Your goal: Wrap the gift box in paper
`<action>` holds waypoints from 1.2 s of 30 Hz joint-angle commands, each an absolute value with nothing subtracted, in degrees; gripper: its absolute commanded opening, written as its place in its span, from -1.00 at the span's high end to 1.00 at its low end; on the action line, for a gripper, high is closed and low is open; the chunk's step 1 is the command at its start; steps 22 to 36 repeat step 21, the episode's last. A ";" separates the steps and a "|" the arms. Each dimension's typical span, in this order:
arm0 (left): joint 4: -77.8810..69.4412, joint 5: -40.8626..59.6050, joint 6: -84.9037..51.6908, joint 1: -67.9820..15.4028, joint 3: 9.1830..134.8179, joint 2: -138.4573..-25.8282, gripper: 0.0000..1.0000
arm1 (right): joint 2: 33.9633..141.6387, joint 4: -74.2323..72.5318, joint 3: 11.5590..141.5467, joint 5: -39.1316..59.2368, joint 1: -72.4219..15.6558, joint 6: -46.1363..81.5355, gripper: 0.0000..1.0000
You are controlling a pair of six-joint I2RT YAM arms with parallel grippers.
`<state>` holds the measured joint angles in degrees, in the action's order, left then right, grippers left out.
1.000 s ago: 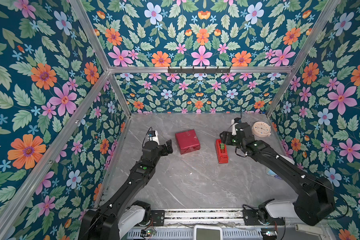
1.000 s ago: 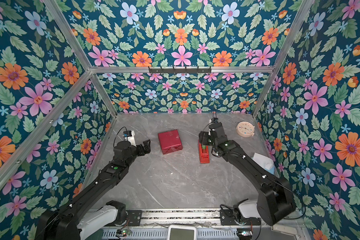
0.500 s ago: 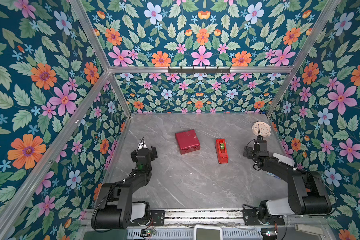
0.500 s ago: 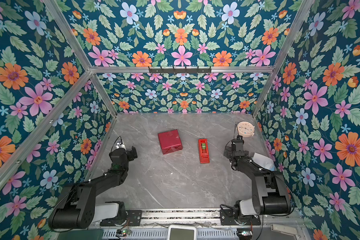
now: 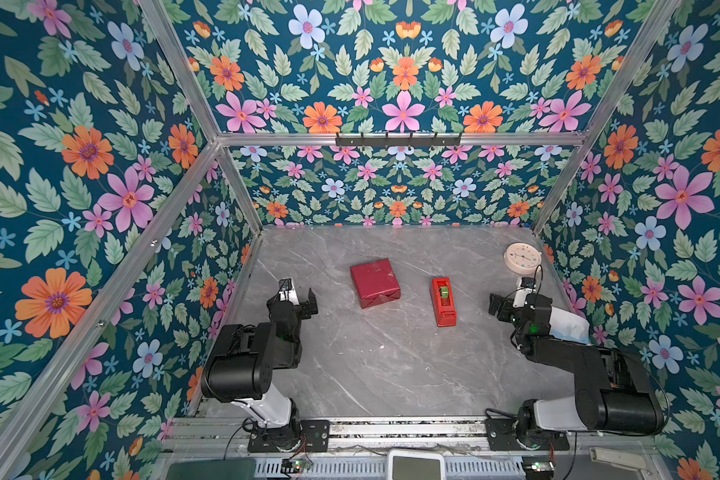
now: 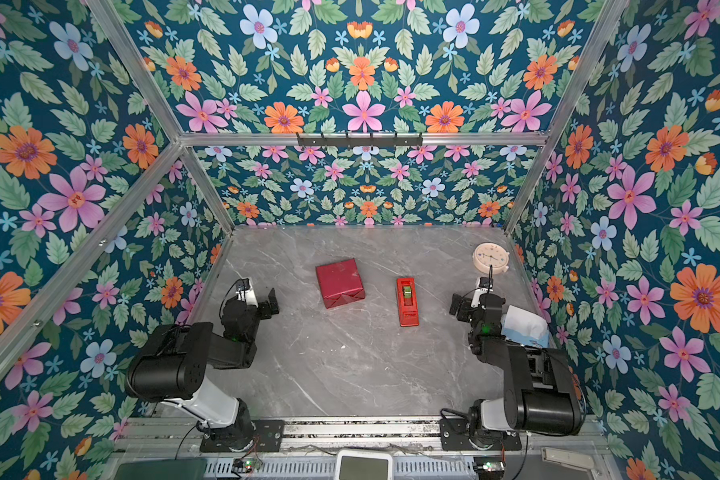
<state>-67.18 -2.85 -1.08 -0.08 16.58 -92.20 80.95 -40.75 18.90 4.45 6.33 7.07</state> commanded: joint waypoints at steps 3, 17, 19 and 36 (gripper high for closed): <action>-71.93 -0.62 0.34 0.00 16.42 -92.66 -1.00 | 82.00 -51.46 17.04 6.15 6.15 5.88 -0.98; -71.28 -0.70 0.35 0.00 16.79 -92.72 -1.00 | 82.27 -50.03 17.95 0.19 2.76 3.96 -0.98; -71.35 -0.70 0.35 0.00 16.66 -92.64 -1.00 | 82.27 -50.09 17.95 0.18 2.74 3.96 -0.98; -71.62 -0.70 0.35 0.00 16.44 -92.55 -1.00 | 82.27 -50.03 17.95 0.24 2.74 3.96 -0.98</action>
